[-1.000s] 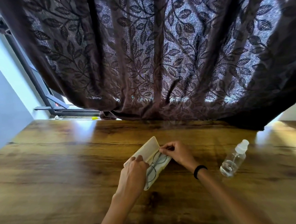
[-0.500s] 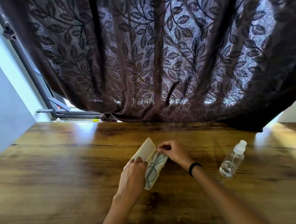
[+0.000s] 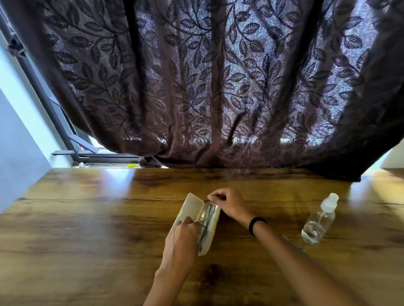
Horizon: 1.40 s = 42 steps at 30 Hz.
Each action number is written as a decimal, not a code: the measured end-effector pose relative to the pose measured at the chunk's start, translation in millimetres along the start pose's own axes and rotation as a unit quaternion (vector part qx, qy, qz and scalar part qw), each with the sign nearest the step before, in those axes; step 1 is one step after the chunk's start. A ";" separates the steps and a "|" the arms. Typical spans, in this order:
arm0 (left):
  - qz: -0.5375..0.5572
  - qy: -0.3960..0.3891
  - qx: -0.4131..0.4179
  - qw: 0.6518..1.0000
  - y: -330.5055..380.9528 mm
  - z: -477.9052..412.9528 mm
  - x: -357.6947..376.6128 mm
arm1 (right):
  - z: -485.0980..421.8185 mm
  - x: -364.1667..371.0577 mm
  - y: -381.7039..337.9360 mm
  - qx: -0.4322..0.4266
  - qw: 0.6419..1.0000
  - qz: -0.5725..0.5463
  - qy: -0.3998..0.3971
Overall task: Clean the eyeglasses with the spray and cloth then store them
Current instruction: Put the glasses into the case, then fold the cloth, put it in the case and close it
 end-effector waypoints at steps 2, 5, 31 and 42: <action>0.010 0.004 0.002 1.000 -1.6 0.2 -1.0 | 2.5 -3.5 2.1 0.009 1.000 -0.016 0.004; 0.016 -0.001 0.000 1.000 -4.8 0.2 -1.9 | 9.6 -13.1 7.1 0.024 0.999 -0.046 0.010; 0.137 -0.047 0.176 0.974 83.4 -10.4 35.0 | 140.9 -76.6 68.1 0.125 0.956 0.249 0.094; 0.277 -0.072 0.124 0.950 85.1 -22.7 50.4 | 131.5 -79.2 45.5 0.114 0.986 -0.061 0.103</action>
Point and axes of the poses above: each hand's wrist, its own z-axis away from the middle knuckle, its own x-axis out of the palm, y = z × x, the point moved 5 cm from there along -z, towards the middle knuckle, and after that the axes turned 12 degrees about z, right-handed, at the moved point
